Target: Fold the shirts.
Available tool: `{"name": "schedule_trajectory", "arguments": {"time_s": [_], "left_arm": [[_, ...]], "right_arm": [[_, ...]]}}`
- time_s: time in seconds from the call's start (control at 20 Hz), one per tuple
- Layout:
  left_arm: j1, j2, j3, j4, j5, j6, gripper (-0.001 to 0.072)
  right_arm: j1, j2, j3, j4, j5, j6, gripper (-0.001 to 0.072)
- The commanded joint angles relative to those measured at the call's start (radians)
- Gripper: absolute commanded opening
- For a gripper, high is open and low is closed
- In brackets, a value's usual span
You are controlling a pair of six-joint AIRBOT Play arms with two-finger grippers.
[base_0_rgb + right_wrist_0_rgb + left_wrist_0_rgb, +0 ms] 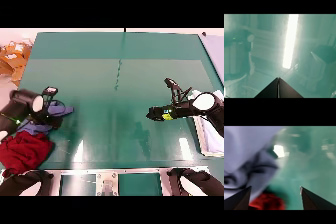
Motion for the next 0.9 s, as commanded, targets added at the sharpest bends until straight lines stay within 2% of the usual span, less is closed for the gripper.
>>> {"name": "schedule_trajectory", "arguments": {"time_s": [0.0,0.1,0.15,0.25,0.3,0.45,0.55,0.65,0.75,0.85], "left_arm": [[0.000,-0.016,-0.129,0.201,0.133,-0.076,0.0691],[0.000,-0.044,-0.148,0.296,0.183,-0.114,0.0674],[0.000,-0.058,-0.148,0.335,0.204,-0.119,0.0563],[0.000,-0.074,-0.148,0.369,0.241,-0.116,0.0257],[0.000,-0.075,-0.147,0.367,0.241,-0.099,0.0028],[0.000,-0.073,-0.100,0.352,0.180,-0.071,0.0018],[-0.004,-0.071,0.006,0.295,0.108,0.012,0.0018],[-0.031,-0.063,0.165,0.170,0.036,0.109,0.0017],[-0.116,-0.060,0.356,0.052,0.005,0.146,0.0017],[-0.241,-0.060,0.542,-0.046,0.038,0.171,0.0017]], "right_arm": [[0.001,0.001,0.000,0.000,0.000,0.000,0.0021],[0.001,0.001,0.000,0.000,0.000,0.000,0.0021],[0.001,0.001,0.000,0.000,0.000,0.000,0.0021],[0.001,0.001,0.000,0.000,0.000,0.000,0.0021],[0.001,0.001,0.000,0.000,0.000,0.000,0.0021],[0.000,0.001,0.000,0.000,0.000,0.000,0.0021],[0.000,0.001,0.000,0.000,0.000,0.000,0.0021],[0.000,0.001,0.000,0.000,0.000,0.000,0.0021],[0.000,0.001,0.000,0.000,0.000,0.000,0.0021],[0.000,0.001,0.000,0.000,0.000,0.000,0.0021]]}}
